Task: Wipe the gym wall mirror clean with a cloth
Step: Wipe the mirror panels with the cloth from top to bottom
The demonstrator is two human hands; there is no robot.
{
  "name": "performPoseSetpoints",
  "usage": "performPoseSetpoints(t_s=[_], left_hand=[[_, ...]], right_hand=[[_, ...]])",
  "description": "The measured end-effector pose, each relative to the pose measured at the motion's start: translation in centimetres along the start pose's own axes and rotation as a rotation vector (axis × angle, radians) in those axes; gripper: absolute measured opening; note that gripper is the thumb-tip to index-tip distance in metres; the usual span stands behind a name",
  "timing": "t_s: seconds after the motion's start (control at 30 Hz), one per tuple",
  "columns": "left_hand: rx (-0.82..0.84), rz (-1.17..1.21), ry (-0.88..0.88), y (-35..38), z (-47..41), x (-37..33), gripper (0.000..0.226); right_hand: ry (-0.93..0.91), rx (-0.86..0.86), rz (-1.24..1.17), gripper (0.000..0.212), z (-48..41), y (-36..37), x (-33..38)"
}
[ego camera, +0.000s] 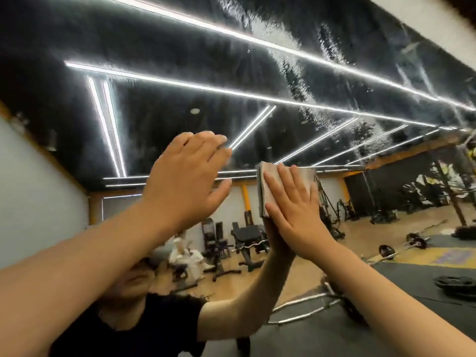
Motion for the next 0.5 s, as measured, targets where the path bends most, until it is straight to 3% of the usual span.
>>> performPoseSetpoints(t_s=[0.13, 0.27, 0.5], left_hand=[[0.077, -0.057, -0.108, 0.1, -7.7, 7.4, 0.069], [0.029, -0.095, -0.148, -1.4, -14.3, 12.0, 0.075], [0.093, -0.175, -0.251, -3.8, -25.4, 21.9, 0.079]], right_hand=[[-0.010, -0.041, -0.003, 0.053, -5.9, -2.4, -0.4], [-0.012, -0.060, 0.015, 0.053, -10.9, -4.6, -0.6], [-0.015, -0.080, 0.007, 0.053, -21.6, -9.3, -0.8]])
Point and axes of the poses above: each hand's wrist, its own z-axis away from the middle knuckle, its own y-axis out of the palm, x = y × z, the point moved 10 cm from there along -z, towards the middle knuckle, and after that the axes turned 7 degrees about x, right-handed, at the moved point
